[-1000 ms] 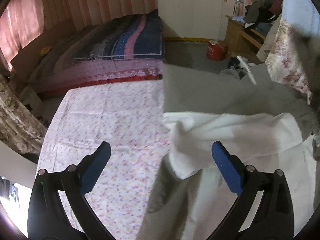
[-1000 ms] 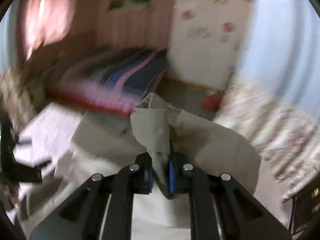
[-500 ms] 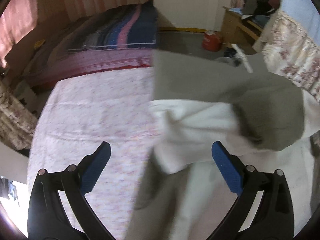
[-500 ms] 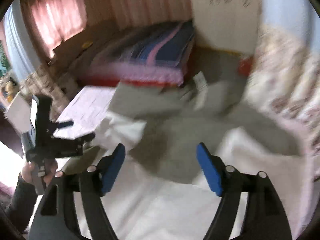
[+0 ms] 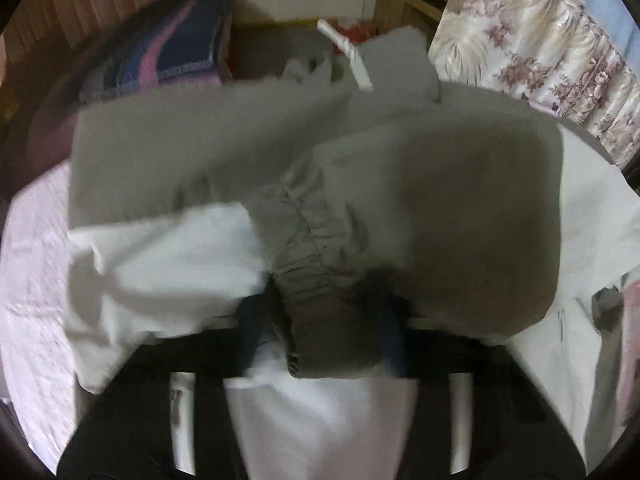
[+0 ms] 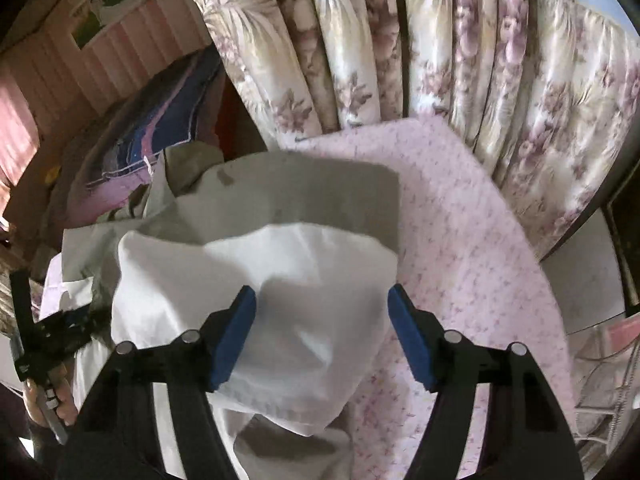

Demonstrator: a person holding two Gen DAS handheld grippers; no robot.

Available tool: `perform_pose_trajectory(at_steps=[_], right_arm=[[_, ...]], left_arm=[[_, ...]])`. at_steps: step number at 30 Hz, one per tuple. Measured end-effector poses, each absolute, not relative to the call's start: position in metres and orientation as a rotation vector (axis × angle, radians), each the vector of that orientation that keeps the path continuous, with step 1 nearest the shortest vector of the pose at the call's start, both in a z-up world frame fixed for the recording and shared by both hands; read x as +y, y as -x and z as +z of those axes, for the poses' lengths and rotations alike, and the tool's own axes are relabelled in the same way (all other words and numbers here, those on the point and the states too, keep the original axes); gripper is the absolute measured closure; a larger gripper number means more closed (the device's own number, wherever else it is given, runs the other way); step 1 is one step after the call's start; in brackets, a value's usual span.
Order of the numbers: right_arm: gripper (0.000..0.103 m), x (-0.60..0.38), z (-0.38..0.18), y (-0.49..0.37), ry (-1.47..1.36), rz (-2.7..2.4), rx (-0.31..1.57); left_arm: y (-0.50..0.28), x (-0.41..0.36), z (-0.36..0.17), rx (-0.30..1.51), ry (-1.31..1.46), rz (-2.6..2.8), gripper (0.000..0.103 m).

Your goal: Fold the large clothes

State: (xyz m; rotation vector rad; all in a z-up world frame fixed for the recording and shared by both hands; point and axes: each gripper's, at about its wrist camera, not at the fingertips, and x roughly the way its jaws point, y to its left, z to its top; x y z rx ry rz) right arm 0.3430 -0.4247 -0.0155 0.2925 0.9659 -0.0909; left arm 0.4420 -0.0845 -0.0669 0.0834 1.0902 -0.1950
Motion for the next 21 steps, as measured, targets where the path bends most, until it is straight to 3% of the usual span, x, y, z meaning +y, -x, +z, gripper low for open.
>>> perform_pose_trajectory(at_steps=[1, 2, 10, 13, 18, 19, 21], right_arm=[[0.034, -0.423, -0.014, -0.342, -0.282, -0.09, 0.953], [0.034, -0.418, -0.014, -0.338, -0.272, -0.094, 0.933], [0.033, -0.379, 0.026, -0.341, -0.179, -0.062, 0.776], [0.033, -0.355, 0.018, -0.355, -0.104, -0.051, 0.804], [0.033, -0.334, -0.018, -0.377, 0.025, -0.095, 0.896], [0.033, -0.333, -0.021, -0.378, 0.044, -0.105, 0.904], [0.033, -0.332, -0.02, -0.378, 0.08, -0.113, 0.9]], left_arm=[[-0.442, -0.082, -0.059, 1.07, -0.069, -0.198, 0.081], [-0.441, -0.075, -0.044, 1.029, -0.037, -0.208, 0.083], [-0.387, 0.015, 0.076, 0.593, -0.071, -0.035, 0.083], [-0.387, 0.055, 0.047, 0.668, -0.15, 0.027, 0.083], [-0.396, 0.103, -0.056, 0.919, -0.136, 0.066, 0.079], [-0.397, 0.107, -0.062, 0.932, -0.112, 0.055, 0.073], [-0.391, 0.118, -0.059, 0.919, -0.091, 0.077, 0.052]])
